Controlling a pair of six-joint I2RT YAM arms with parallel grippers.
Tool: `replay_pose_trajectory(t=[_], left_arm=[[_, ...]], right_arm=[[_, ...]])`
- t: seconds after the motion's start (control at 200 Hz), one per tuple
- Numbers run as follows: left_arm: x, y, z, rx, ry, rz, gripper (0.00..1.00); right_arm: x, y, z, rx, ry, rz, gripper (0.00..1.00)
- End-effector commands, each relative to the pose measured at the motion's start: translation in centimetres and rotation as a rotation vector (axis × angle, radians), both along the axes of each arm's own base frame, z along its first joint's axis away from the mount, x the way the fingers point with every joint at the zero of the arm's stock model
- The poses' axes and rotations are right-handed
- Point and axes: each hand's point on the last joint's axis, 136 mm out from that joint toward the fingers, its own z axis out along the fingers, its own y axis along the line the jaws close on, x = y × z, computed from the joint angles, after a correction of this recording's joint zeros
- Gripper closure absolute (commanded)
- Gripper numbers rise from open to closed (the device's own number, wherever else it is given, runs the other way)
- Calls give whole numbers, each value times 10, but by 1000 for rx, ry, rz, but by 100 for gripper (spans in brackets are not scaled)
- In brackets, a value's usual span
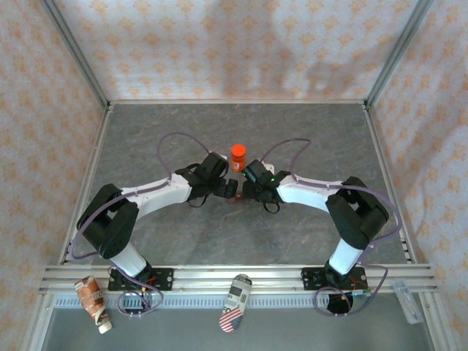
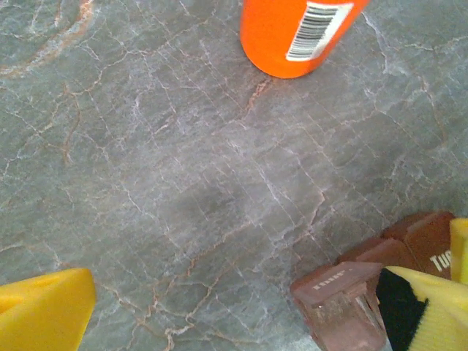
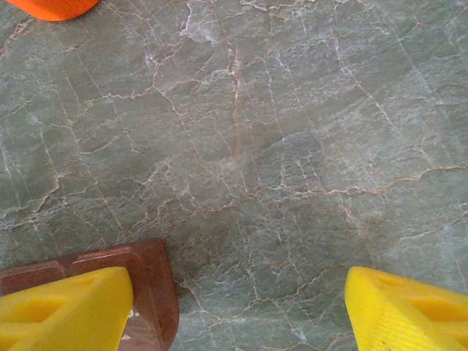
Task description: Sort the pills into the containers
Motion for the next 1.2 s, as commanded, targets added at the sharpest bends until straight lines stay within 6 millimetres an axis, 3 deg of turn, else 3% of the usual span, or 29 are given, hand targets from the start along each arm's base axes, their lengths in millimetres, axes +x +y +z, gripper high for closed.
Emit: replay_pose_trajectory(t=[0.0, 0.606, 0.701, 0.996, 1.191], left_arm=[[11, 7, 1, 30, -11, 10, 0], [15, 13, -25, 41, 34, 30, 0], [18, 10, -12, 22, 12, 29, 0], [25, 4, 71, -115, -142, 44, 0], [20, 24, 89, -212, -189, 120, 0]], right_arm=[[-12, -18, -15, -63, 44, -23, 23], [-12, -16, -12, -56, 45, -20, 23], [-11, -15, -8, -54, 41, -17, 23], [-4, -7, 18, -28, 13, 7, 23], [0, -4, 55, 4, -38, 17, 23]])
